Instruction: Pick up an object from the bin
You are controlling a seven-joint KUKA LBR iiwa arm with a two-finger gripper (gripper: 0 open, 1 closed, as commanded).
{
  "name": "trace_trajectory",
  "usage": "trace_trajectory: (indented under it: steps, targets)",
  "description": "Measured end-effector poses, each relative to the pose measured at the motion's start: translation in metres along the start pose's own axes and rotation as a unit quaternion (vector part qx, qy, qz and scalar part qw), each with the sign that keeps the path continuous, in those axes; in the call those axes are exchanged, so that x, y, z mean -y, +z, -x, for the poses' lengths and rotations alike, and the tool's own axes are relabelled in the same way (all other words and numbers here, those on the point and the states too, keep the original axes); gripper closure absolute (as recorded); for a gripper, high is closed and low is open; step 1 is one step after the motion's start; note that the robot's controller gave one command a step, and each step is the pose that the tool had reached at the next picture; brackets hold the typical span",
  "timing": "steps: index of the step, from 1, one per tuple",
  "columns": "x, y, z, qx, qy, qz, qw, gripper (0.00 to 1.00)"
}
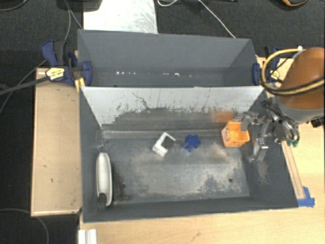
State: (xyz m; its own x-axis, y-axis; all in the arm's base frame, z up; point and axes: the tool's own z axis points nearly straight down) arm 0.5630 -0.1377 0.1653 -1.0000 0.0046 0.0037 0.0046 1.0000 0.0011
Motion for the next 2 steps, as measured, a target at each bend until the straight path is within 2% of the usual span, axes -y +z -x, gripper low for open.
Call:
trace_trajectory:
  steps: [1,2]
  targets:
    - [-0.001,-0.005,0.001,0.0038,-0.002,-0.001,1.0000,0.00]
    - [-0.004,0.077,0.015,0.0035,0.056,0.000,0.9984,0.00]
